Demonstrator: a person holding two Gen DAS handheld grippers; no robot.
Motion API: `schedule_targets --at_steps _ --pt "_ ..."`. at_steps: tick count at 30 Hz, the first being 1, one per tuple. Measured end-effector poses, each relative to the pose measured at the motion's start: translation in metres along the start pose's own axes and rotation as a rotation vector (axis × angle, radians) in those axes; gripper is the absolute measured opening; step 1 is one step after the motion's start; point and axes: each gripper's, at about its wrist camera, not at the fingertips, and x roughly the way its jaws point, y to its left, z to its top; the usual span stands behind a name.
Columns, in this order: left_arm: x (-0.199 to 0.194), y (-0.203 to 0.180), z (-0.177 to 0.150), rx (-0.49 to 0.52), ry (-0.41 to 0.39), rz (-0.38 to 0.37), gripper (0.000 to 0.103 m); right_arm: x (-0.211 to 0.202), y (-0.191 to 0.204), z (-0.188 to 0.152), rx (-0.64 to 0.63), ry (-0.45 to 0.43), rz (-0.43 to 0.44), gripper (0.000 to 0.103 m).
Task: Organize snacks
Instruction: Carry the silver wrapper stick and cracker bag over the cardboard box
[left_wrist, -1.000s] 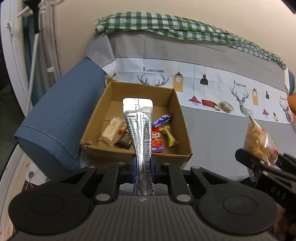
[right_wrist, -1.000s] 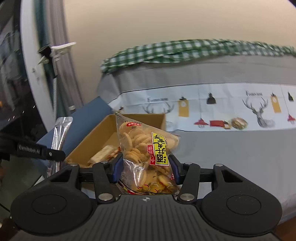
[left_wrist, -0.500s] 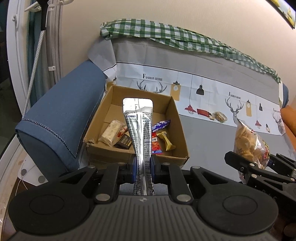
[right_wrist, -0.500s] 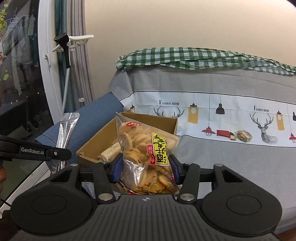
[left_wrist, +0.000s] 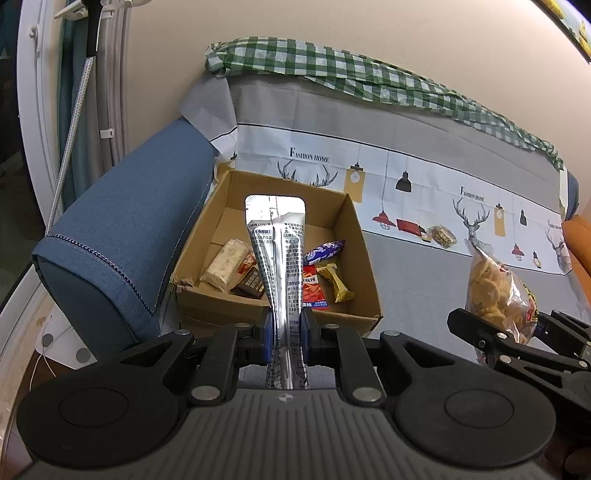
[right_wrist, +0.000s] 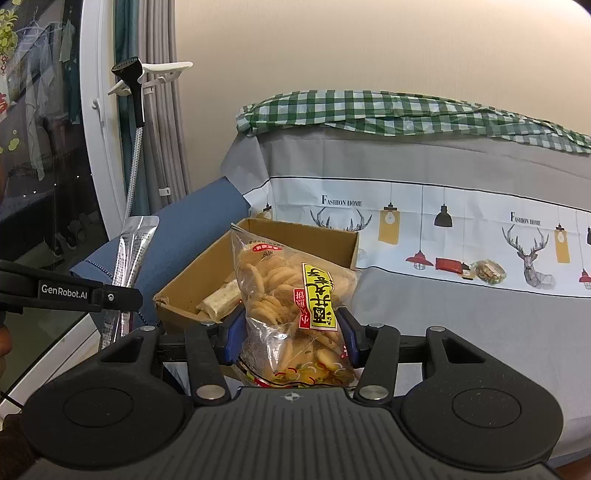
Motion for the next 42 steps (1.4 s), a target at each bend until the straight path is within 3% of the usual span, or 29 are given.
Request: schedule_targets --at_steps 13,19,33,42 --pt "0.011 0.007 0.009 -0.026 0.016 0.021 0.016 0.017 -0.002 0.004 -0.007 0.024 0.016 0.053" --pt "0.030 0.009 0.017 -0.024 0.080 0.019 0.016 0.030 -0.004 0.002 -0.001 0.058 0.019 0.053" --pt "0.074 0.023 0.058 -0.004 0.129 0.063 0.016 0.073 -0.001 0.023 -0.011 0.081 0.048 0.053" --pt "0.133 0.030 0.108 0.032 0.128 0.063 0.016 0.128 -0.005 0.051 0.001 0.068 0.046 0.053"
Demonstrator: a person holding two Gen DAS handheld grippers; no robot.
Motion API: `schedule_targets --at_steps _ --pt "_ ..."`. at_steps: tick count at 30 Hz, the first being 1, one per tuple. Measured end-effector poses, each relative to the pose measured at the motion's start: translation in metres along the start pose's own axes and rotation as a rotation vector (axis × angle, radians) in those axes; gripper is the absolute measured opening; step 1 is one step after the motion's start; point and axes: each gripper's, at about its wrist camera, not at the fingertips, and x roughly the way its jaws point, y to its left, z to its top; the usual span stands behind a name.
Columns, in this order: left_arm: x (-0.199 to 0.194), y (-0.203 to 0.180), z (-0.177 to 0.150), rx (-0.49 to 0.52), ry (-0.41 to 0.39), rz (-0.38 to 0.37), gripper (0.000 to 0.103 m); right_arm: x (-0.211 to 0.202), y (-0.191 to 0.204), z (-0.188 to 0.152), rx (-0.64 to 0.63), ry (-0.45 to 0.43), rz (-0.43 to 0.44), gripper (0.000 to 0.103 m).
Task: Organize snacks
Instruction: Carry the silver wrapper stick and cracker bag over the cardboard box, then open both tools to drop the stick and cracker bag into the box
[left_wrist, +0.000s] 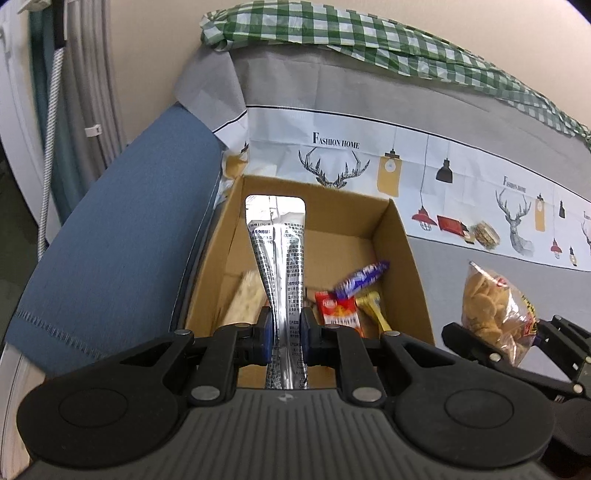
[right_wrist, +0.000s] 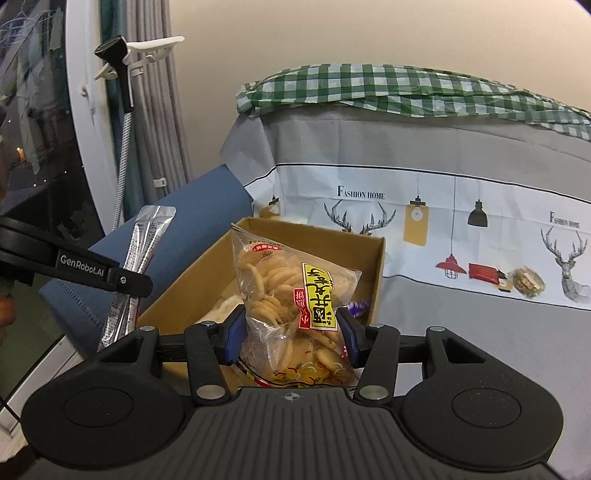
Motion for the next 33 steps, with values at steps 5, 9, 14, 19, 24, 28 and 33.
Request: schedule_targets --at_steps 5,9,14,19,24,28,33 --pt "0.043 0.003 0.028 0.008 0.022 0.013 0.016 0.048 -0.008 0.014 0.005 0.023 -0.008 0.053" --pt "0.077 -0.004 0.044 0.013 0.048 0.014 0.016 0.085 -0.017 0.020 0.036 0.059 -0.014 0.053" --pt "0.122 -0.011 0.052 0.026 0.087 0.032 0.016 0.128 -0.021 0.021 0.053 0.093 -0.015 0.053" --pt "0.166 -0.013 0.052 0.032 0.148 0.049 0.016 0.164 -0.024 0.017 0.064 0.130 -0.013 0.053" --pt "0.194 -0.014 0.051 0.053 0.173 0.070 0.016 0.195 -0.026 0.011 0.060 0.164 -0.015 0.053" --pt "0.212 -0.012 0.051 0.048 0.193 0.091 0.019 0.214 -0.029 0.008 0.064 0.186 -0.026 0.053" --pt "0.210 -0.002 0.058 -0.002 0.141 0.106 0.102 0.228 -0.035 0.011 0.077 0.176 -0.056 0.081"
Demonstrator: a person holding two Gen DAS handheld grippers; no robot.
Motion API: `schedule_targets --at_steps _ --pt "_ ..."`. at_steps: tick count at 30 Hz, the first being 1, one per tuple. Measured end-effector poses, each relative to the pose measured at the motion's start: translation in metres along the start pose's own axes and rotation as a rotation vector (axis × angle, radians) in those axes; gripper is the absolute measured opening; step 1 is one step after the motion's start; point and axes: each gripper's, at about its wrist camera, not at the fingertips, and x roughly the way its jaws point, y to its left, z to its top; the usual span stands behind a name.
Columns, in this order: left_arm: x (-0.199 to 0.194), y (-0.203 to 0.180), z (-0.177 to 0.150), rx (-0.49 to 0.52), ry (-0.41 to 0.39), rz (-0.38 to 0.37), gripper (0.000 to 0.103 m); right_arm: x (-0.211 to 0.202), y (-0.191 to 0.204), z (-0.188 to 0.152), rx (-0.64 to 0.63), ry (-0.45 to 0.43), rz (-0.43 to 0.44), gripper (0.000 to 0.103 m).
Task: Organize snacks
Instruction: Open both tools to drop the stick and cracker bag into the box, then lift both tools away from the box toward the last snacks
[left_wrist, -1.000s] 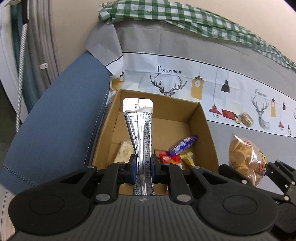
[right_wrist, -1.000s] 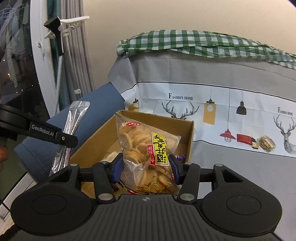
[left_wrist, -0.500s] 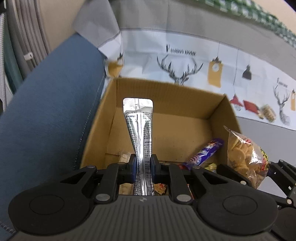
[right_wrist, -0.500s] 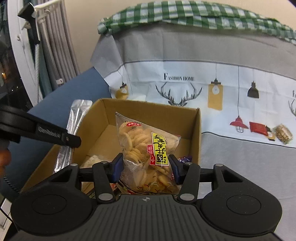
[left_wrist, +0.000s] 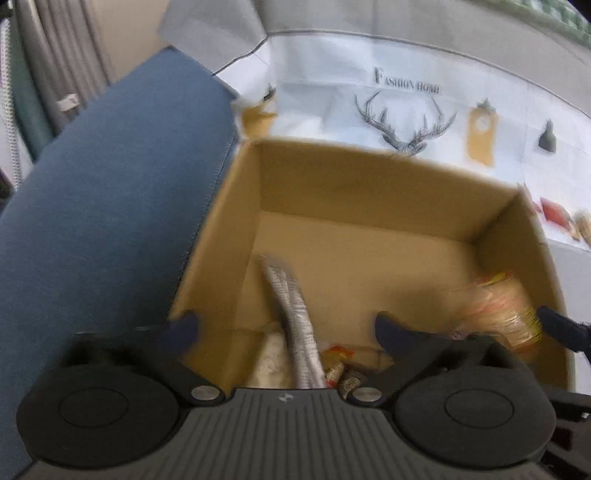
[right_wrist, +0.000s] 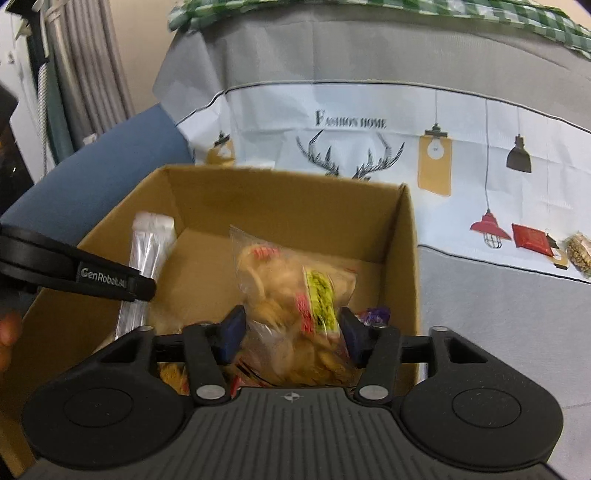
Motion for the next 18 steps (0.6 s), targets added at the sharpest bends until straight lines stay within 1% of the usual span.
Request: schedule_targets --at_steps 1,2,4,6,8,10,12,16,18 --pt "-0.009 0.002 -0.002 -0.020 -0.022 -0.020 0.102 -0.002 -0.001 0.003 0.006 -0.011 -0.007 0.087" --pt "-0.018 0.003 -0.005 -0.029 -0.048 -0.011 0.102 -0.007 -0.002 0.005 0.010 -0.030 -0.004 0.089" --pt "-0.037 0.003 -0.015 0.001 -0.090 0.010 0.103 -0.019 -0.001 0.007 -0.002 -0.052 0.036 0.090" --pt "-0.058 0.003 -0.030 0.048 -0.122 0.043 0.103 -0.035 0.001 0.003 -0.015 -0.038 0.060 0.092" --pt "-0.081 0.006 -0.051 0.065 -0.153 0.080 0.103 -0.055 0.002 -0.006 -0.020 -0.024 0.066 0.093" --pt "-0.101 0.011 -0.076 0.071 -0.145 0.100 0.103 -0.082 0.005 -0.019 -0.027 -0.009 0.068 0.093" --pt "-0.119 0.014 -0.098 0.062 -0.123 0.101 0.103 -0.111 0.010 -0.033 -0.044 -0.010 0.068 0.093" --pt "-0.160 0.018 -0.140 0.007 -0.096 0.091 0.103 -0.171 0.021 -0.059 -0.063 -0.044 0.046 0.094" --pt "-0.177 0.016 -0.156 -0.040 -0.080 0.097 0.103 -0.198 0.028 -0.069 -0.069 -0.062 0.047 0.094"
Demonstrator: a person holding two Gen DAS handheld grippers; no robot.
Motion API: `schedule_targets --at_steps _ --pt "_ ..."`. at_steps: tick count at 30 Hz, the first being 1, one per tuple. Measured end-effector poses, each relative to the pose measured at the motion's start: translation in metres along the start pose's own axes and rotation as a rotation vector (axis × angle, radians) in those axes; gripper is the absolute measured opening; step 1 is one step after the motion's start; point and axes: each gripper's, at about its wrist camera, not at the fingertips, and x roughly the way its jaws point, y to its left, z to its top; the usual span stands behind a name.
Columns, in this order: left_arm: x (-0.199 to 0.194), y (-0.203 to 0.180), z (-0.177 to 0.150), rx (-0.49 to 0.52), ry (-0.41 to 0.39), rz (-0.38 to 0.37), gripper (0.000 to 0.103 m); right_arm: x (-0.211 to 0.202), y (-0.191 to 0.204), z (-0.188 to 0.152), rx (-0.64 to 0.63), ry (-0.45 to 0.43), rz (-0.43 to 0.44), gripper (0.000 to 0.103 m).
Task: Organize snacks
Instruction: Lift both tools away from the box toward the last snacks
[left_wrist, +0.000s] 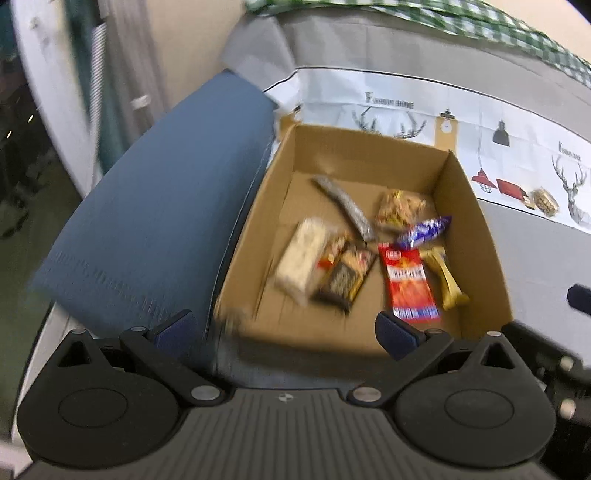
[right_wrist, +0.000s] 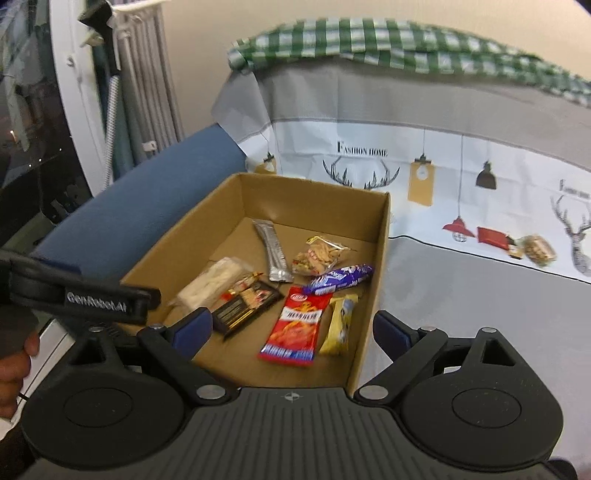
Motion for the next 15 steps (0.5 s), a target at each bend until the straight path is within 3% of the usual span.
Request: schedule_targets --at_steps 4,15 --pt "-0.036 0.000 -0.028 -0.014 -0.018 -0.033 0.103 -0.036 0.014 -0.011 -0.018 0.026 0.070 0.094" --pt "-0.101 -0.009 -0.058 0.028 -0.137 -0.042 0.103 -0.109 0.016 -0.030 0.003 -0.103 0.032 0.095"
